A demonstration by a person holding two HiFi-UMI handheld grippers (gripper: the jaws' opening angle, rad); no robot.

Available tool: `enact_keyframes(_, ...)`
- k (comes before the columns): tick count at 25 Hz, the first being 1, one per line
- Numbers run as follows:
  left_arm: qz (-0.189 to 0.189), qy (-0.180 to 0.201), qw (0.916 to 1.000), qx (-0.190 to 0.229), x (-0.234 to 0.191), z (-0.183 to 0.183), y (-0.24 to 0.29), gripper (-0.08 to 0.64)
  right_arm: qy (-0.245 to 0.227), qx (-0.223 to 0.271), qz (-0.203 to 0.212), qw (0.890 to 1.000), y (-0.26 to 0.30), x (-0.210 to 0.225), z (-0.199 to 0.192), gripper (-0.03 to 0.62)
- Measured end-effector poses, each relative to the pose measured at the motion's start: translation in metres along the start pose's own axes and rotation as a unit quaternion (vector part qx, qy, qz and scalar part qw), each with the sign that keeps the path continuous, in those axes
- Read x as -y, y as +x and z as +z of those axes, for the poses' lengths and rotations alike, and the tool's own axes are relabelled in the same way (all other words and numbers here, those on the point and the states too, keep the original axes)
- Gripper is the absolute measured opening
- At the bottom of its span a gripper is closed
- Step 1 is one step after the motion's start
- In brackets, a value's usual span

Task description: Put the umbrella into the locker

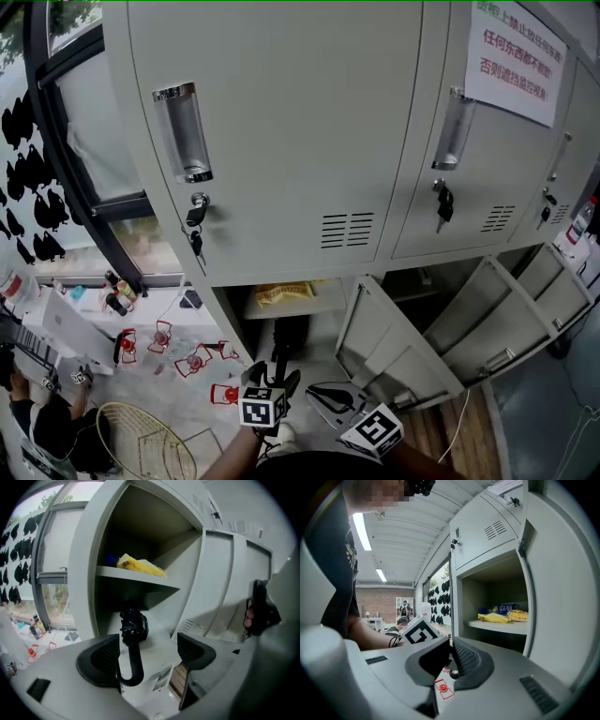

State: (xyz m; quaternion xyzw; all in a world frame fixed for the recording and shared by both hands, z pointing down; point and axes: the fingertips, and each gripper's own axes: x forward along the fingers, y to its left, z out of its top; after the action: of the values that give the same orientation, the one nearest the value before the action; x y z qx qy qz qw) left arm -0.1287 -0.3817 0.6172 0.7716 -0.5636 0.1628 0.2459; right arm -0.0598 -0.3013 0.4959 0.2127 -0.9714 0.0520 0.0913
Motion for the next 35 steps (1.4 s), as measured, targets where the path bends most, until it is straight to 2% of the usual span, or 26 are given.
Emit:
enact_keyframes(4,0.007,-0.022,0.9995,-0.023,-0.005,-0.033,-0.003,0.371,0.003,0.003,0.004,1.0,-0.003,-0.005,-0.001,0.043)
enact_keyframes(7,0.013,-0.025,0.999,-0.035,-0.007,-0.052,-0.002,0.37,0.005,-0.006,0.008,1.0,-0.006,-0.009,-0.007,0.043)
enact_keyframes(17,0.039,-0.038,0.9962,-0.068,-0.022,-0.089,0.017,0.37,0.016,-0.005,0.001,1.0,-0.012,-0.009,-0.013,0.043)
enact_keyframes(22,0.057,-0.042,0.9954,-0.064,-0.031,-0.086,0.022,0.352,0.019,-0.006,-0.008,1.0,-0.011,-0.002,-0.014,0.043)
enact_keyframes(24,0.065,-0.042,0.9949,-0.065,-0.037,-0.083,0.023,0.25,0.02,-0.005,-0.01,1.0,-0.009,0.0,-0.012,0.043)
enact_keyframes(30,0.045,-0.045,0.9957,-0.068,-0.034,-0.074,0.033,0.25,0.019,-0.004,-0.017,1.0,0.001,0.007,-0.008,0.043)
enact_keyframes(35,0.041,-0.027,0.9958,-0.077,-0.039,-0.064,0.048,0.252,0.02,-0.003,-0.021,1.0,0.012,0.011,-0.004,0.043)
